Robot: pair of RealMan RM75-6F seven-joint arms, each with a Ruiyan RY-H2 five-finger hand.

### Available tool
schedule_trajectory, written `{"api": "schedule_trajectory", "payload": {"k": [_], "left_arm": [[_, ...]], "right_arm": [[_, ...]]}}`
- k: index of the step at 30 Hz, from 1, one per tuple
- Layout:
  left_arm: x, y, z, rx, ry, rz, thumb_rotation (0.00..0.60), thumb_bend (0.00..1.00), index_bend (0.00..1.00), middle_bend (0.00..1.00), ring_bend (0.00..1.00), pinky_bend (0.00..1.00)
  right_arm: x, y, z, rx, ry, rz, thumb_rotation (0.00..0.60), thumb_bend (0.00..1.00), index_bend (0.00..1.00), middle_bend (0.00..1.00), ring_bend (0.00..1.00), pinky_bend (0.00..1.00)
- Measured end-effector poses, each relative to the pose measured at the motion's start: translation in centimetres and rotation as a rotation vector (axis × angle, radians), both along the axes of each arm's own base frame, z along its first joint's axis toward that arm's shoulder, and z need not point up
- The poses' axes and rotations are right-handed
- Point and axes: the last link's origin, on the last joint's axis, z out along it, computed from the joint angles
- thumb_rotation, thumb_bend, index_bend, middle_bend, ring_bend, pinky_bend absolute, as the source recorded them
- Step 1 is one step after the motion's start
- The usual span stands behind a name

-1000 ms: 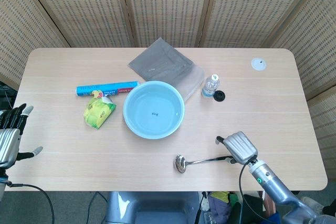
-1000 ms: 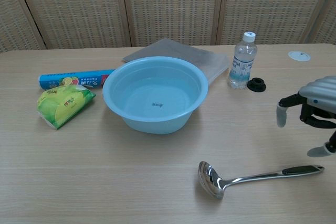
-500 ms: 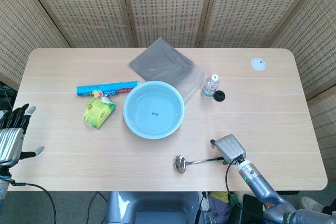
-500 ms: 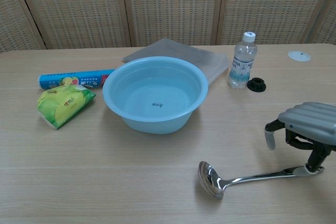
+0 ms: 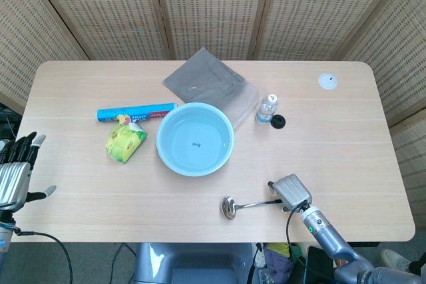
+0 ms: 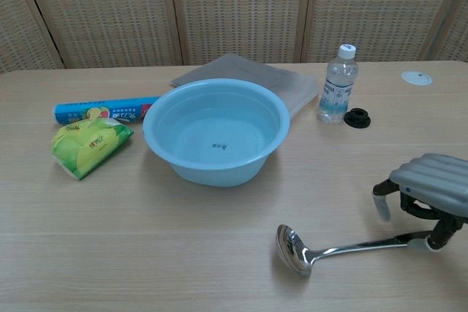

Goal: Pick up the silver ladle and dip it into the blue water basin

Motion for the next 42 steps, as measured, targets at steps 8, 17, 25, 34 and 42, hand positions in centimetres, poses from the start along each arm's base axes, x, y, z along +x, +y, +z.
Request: {"api": "schedule_trajectory", "payload": {"k": [8,17,25,34,42], "left_arm": [[0.0,0.1,-0.1,-0.006,0.003,0.001,0.600,0.00,0.00,0.00,0.00,0.00],[0.0,0.1,-0.1,-0.006,-0.001,0.003,0.600,0.00,0.00,0.00,0.00,0.00],[0.0,0.1,-0.2,-0.018,-0.006,0.006,0.600,0.00,0.00,0.00,0.00,0.00],[0.0,0.1,-0.3,-0.023,-0.006,0.005,0.600,0.00,0.00,0.00,0.00,0.00],[0.0,0.1,-0.4,-0.026,-0.003,0.007,0.600,0.00,0.00,0.00,0.00,0.00]], "right_arm": [[-0.3,0.4,-0.4,0.016,0.016,0.005,0.600,0.26,0.47,0.92,0.97,1.00],[-0.4,0.1,-0.6,0.015,0.030,-0.007,0.600,0.27,0.47,0.92,0.97,1.00],[-1.2,0.1,-0.4,0.029,0.068,-0.032,0.600,0.28,0.47,0.92,0.97,1.00],[-1.4,0.0,-0.4,0.035,0.081,-0.040,0.600,0.35,0.64,0.92,0.97,1.00],[-1.3,0.2,-0.2,0.038,0.052,-0.039,0.600,0.53,0.75,0.92,0.97,1.00]]}}
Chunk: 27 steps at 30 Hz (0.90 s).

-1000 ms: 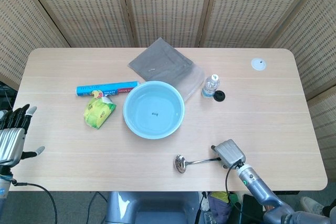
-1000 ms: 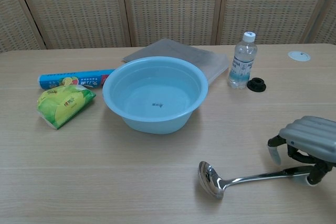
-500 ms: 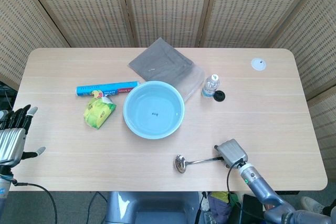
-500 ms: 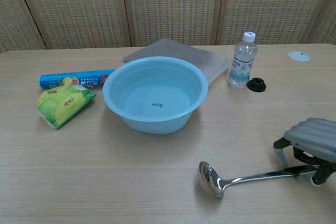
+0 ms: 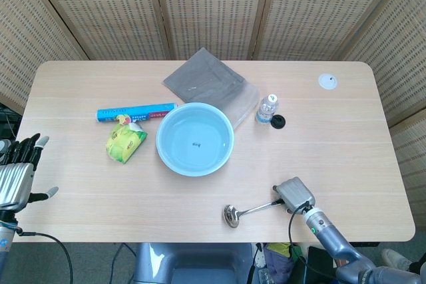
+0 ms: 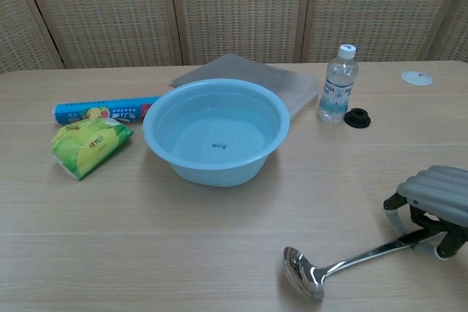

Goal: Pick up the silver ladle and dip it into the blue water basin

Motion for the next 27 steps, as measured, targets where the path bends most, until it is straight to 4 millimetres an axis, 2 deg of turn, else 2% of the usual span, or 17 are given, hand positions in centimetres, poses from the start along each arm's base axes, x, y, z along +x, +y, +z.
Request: {"api": "schedule_trajectory", "payload": {"k": [5,14,27], "left_arm": [[0.0,0.0,0.0,0.000,0.000,0.000,0.600,0.00,0.00,0.00,0.00,0.00],[-0.1,0.1,0.0,-0.002,-0.003,0.003,0.600,0.00,0.00,0.00,0.00,0.00],[0.0,0.1,0.1,-0.004,-0.010,0.000,0.600,0.00,0.00,0.00,0.00,0.00]], "right_arm": [[0.2,-0.2,0.5,-0.002,-0.043,-0.015,0.600,0.60,0.79,0.92,0.97,1.00],[0.5,-0.8,2.3,0.029,-0.119,-0.105,0.600,0.82,0.84,0.93,0.97,1.00],[0.4,-1.6,7.9,0.041,-0.256,-0.205,0.600,0.86,0.85,0.93,0.97,1.00]]}}
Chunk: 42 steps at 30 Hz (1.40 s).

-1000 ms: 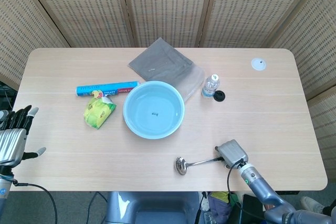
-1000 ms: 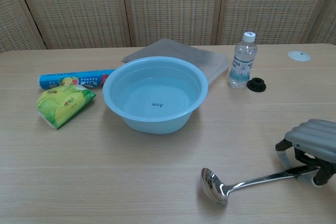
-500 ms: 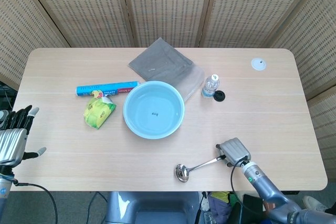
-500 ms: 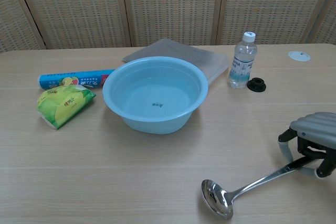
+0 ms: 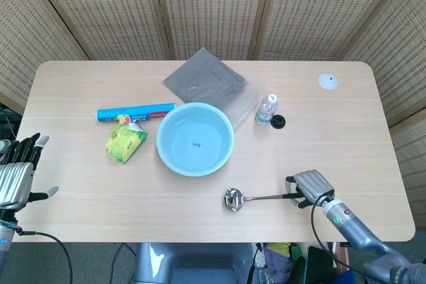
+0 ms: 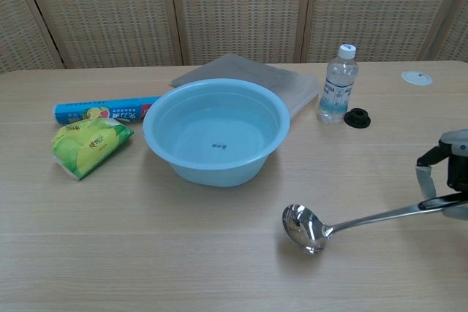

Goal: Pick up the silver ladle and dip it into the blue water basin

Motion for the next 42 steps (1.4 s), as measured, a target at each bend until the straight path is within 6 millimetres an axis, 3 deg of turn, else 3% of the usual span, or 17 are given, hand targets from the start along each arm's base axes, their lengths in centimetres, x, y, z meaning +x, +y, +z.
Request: {"api": "schedule_trajectory", "payload": {"k": [12,18,23,30,34,42], "left_arm": [[0.0,0.0,0.1,0.001,-0.006,0.001,0.600,0.00,0.00,0.00,0.00,0.00],[0.0,0.0,0.1,-0.003,-0.008,0.001,0.600,0.00,0.00,0.00,0.00,0.00],[0.0,0.1,0.2,-0.003,-0.009,0.000,0.600,0.00,0.00,0.00,0.00,0.00],[-0.1,0.1,0.3,0.002,-0.015,0.005,0.600,0.00,0.00,0.00,0.00,0.00],[-0.1,0.2,0.4,0.002,-0.017,0.006,0.600,0.00,0.00,0.00,0.00,0.00],[-0.2,0.2,0.4,0.000,-0.018,0.008,0.600,0.00,0.00,0.00,0.00,0.00]], "right_arm": [[-0.4,0.5,3.9,0.006,-0.055,0.037,0.600,0.86,0.85,0.93,0.97,1.00],[-1.2,0.5,6.5,-0.010,-0.030,0.039,0.600,0.86,0.85,0.93,0.97,1.00],[-0.6,0.0,9.5,-0.040,-0.012,0.048,0.600,0.86,0.86,0.93,0.97,1.00],[1.7,-2.0,13.0,-0.098,0.002,0.080,0.600,0.91,0.87,0.94,0.98,1.00],[3.9,-3.6,14.7,-0.129,-0.012,0.091,0.600,0.96,0.88,0.95,0.99,1.00],[8.3,-7.5,14.8,-0.114,-0.042,0.060,0.600,1.00,0.90,0.97,1.00,1.00]]}}
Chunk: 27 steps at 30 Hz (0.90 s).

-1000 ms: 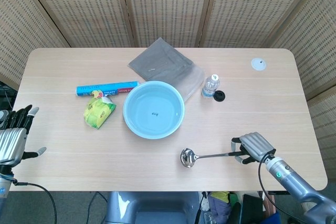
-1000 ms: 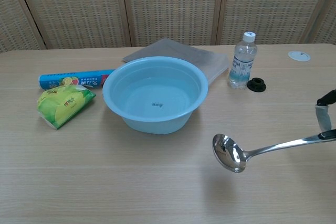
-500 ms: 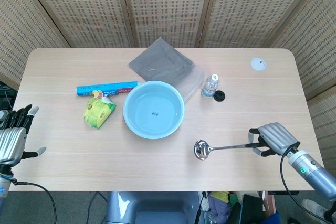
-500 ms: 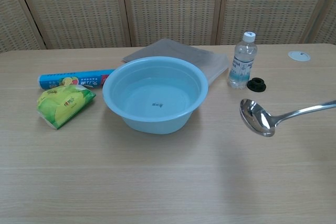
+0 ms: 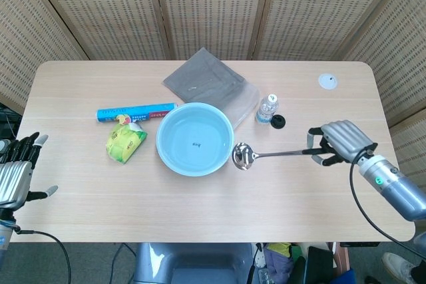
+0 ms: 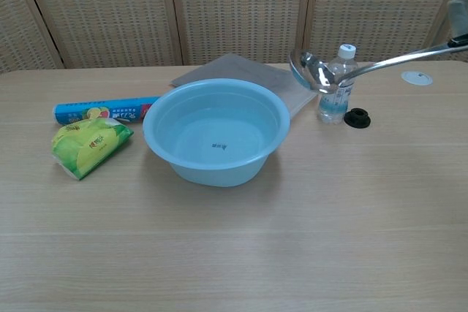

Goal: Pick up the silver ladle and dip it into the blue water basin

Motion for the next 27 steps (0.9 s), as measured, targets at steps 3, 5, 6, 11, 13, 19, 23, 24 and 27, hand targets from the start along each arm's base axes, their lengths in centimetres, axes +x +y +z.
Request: {"api": "schedule_trajectory", "payload": {"k": [3,5,6,11,13,19,23,24,27], "left_arm": [[-0.1,0.1,0.1,0.004,-0.004,0.003,0.600,0.00,0.00,0.00,0.00,0.00],[-0.1,0.1,0.2,0.007,-0.007,0.006,0.600,0.00,0.00,0.00,0.00,0.00],[-0.1,0.2,0.3,0.009,-0.008,0.007,0.600,0.00,0.00,0.00,0.00,0.00],[-0.2,0.2,0.3,0.006,-0.011,0.008,0.600,0.00,0.00,0.00,0.00,0.00],[-0.3,0.2,0.3,0.004,-0.011,0.010,0.600,0.00,0.00,0.00,0.00,0.00],[-0.4,0.3,0.5,0.006,-0.017,0.013,0.600,0.00,0.00,0.00,0.00,0.00],[-0.4,0.3,0.5,0.002,-0.019,0.015,0.600,0.00,0.00,0.00,0.00,0.00],[-0.4,0.4,0.5,0.003,-0.020,0.016,0.600,0.00,0.00,0.00,0.00,0.00],[-0.5,0.4,0.6,0.006,-0.023,0.020,0.600,0.00,0.00,0.00,0.00,0.00]], "right_arm": [[2.2,-1.5,-0.5,0.014,0.001,0.007,0.600,1.00,0.91,0.97,1.00,1.00],[3.6,-2.3,-1.0,0.018,0.009,0.024,0.600,1.00,0.91,0.97,1.00,1.00],[4.1,-2.6,-1.2,0.020,0.015,0.029,0.600,1.00,0.91,0.97,1.00,1.00],[6.0,-3.8,-2.8,0.017,0.056,0.058,0.600,1.00,0.92,0.97,1.00,1.00],[6.6,-4.2,-3.7,0.003,0.084,0.082,0.600,1.00,0.92,0.97,1.00,1.00],[8.2,-5.4,-6.6,-0.064,0.172,0.107,0.600,1.00,0.92,0.97,1.00,1.00],[9.2,-6.4,-8.3,-0.152,0.243,0.085,0.600,1.00,0.92,0.97,1.00,1.00],[9.4,-6.6,-8.7,-0.177,0.260,0.078,0.600,1.00,0.92,0.97,1.00,1.00],[10.4,-7.2,-10.0,-0.260,0.325,0.057,0.600,1.00,0.92,0.97,1.00,1.00]]}}
